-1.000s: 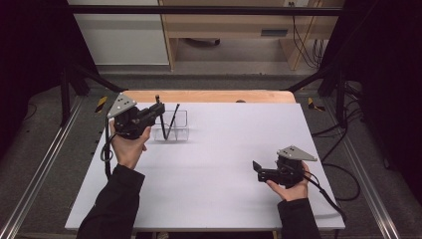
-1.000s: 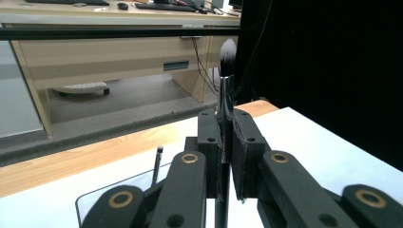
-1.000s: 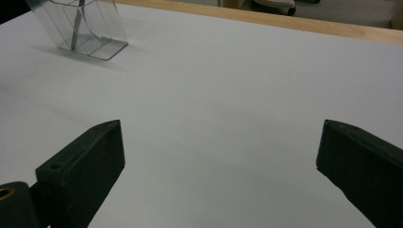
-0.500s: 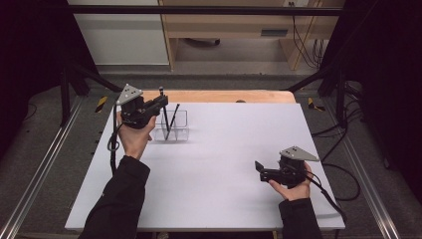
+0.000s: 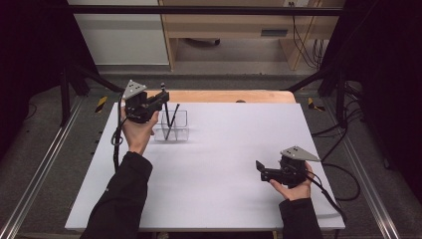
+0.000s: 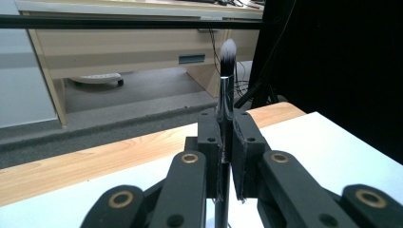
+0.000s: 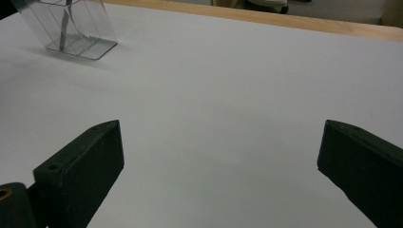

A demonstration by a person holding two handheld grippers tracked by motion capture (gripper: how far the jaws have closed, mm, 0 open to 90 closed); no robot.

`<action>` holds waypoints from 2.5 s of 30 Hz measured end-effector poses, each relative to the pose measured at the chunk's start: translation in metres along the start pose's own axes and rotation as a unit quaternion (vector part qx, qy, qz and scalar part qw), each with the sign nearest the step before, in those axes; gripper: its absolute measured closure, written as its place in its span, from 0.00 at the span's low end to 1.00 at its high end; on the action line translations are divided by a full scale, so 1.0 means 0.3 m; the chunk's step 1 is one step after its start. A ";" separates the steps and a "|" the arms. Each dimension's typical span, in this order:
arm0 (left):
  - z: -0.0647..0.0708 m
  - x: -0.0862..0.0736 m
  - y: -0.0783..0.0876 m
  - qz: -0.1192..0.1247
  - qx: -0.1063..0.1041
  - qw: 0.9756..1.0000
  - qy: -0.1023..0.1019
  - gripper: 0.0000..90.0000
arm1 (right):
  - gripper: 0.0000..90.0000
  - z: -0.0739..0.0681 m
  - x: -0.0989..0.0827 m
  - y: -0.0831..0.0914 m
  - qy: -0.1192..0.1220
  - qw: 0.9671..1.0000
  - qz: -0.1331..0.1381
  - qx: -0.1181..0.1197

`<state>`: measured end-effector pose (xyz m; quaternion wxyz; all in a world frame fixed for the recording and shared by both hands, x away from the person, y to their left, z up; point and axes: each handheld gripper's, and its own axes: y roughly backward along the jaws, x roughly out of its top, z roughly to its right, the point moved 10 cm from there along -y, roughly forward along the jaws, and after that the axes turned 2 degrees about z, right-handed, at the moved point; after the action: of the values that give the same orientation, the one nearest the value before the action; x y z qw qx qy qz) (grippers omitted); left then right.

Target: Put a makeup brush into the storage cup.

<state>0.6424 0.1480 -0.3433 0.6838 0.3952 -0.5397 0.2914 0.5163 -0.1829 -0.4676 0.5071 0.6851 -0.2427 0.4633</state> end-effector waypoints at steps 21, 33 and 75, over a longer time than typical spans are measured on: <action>-0.057 -0.037 -0.105 -0.012 0.023 1.000 -0.005 0.92 | 0.02 0.004 -0.004 -0.005 0.000 1.000 -0.003 -0.002; -0.082 -0.059 -0.163 -0.015 0.034 0.999 -0.007 0.92 | 0.02 0.008 -0.003 -0.004 -0.002 1.000 -0.001 -0.002; -0.103 -0.208 -0.155 -0.050 0.046 0.997 -0.032 0.92 | 0.03 0.009 -0.007 -0.005 0.000 1.000 -0.002 -0.001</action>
<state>0.6811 0.1521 -0.4175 0.6614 0.4618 -0.5265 0.2685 0.5176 -0.1850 -0.4702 0.5083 0.6852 -0.2423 0.4620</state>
